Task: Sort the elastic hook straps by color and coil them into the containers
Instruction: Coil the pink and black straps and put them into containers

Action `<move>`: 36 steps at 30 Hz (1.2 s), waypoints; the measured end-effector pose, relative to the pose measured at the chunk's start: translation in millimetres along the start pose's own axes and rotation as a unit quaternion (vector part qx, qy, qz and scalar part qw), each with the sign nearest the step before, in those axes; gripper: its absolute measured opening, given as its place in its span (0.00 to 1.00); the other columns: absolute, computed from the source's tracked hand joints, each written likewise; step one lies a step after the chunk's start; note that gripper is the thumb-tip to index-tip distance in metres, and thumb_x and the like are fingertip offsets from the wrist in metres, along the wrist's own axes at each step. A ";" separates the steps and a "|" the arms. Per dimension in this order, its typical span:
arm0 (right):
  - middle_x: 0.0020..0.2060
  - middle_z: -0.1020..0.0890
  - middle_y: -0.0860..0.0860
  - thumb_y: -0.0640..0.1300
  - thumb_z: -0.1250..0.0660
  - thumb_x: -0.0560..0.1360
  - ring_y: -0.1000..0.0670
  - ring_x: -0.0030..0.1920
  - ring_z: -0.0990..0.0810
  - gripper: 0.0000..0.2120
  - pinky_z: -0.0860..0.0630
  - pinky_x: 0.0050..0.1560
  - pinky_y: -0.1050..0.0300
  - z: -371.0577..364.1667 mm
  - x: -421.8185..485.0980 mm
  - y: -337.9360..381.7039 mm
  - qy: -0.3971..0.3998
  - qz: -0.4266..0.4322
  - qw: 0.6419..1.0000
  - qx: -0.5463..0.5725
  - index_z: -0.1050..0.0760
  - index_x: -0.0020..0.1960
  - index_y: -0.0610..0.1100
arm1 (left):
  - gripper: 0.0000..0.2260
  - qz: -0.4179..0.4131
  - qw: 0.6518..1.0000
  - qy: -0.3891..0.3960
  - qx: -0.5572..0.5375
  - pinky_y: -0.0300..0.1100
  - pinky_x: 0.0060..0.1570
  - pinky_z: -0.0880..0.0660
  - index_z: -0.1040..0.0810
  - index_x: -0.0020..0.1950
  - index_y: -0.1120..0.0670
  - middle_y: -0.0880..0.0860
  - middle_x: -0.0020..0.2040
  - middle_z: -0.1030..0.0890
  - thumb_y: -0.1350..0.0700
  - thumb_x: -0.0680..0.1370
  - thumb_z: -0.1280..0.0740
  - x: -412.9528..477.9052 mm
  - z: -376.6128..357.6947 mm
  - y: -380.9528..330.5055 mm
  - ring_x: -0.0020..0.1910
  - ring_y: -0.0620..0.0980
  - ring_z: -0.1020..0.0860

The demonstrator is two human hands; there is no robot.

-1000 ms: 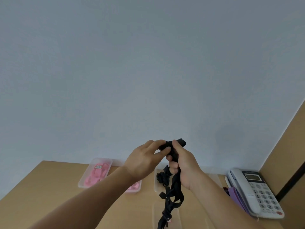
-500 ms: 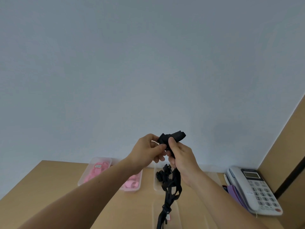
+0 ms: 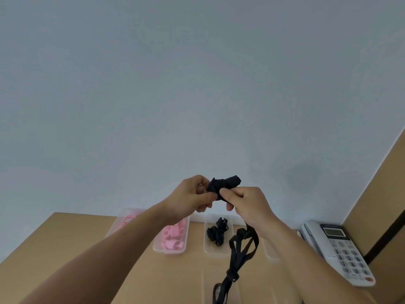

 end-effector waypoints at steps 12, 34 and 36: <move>0.27 0.21 0.52 0.49 0.32 0.78 0.54 0.23 0.35 0.16 0.37 0.26 0.61 -23.1 -1.0 -2.1 -0.093 -0.080 0.978 0.171 0.18 0.38 0.39 | 0.04 -0.038 0.972 -0.164 0.166 0.41 0.33 0.23 0.25 0.46 0.54 0.51 0.35 0.16 0.59 0.76 0.31 8.4 2.3 -7.9 0.30 0.44 0.20; 0.25 0.24 0.51 0.59 0.42 0.81 0.53 0.25 0.34 0.24 0.37 0.29 0.62 -22.2 -2.3 -2.1 -0.051 -0.074 0.971 0.220 0.19 0.41 0.42 | 0.20 0.054 0.994 -0.041 -0.081 0.43 0.38 0.26 0.21 0.57 0.60 0.57 0.47 0.15 0.49 0.72 0.37 1.3 -3.8 1.5 0.40 0.49 0.19; 0.24 0.27 0.51 0.60 0.42 0.81 0.53 0.26 0.34 0.24 0.37 0.29 0.62 -26.3 -4.6 -2.6 -0.044 -0.062 0.980 0.186 0.18 0.42 0.44 | 0.18 0.037 0.999 -0.024 -0.030 0.43 0.40 0.27 0.17 0.52 0.60 0.57 0.46 0.15 0.47 0.76 0.36 -1.3 -3.7 -3.9 0.42 0.48 0.19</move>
Point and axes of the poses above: each hand's wrist, its own x-axis towards the middle knuckle, its own z-axis out of the back of the hand, y = z × x, the point moved 5 cm from there along x, towards the middle knuckle
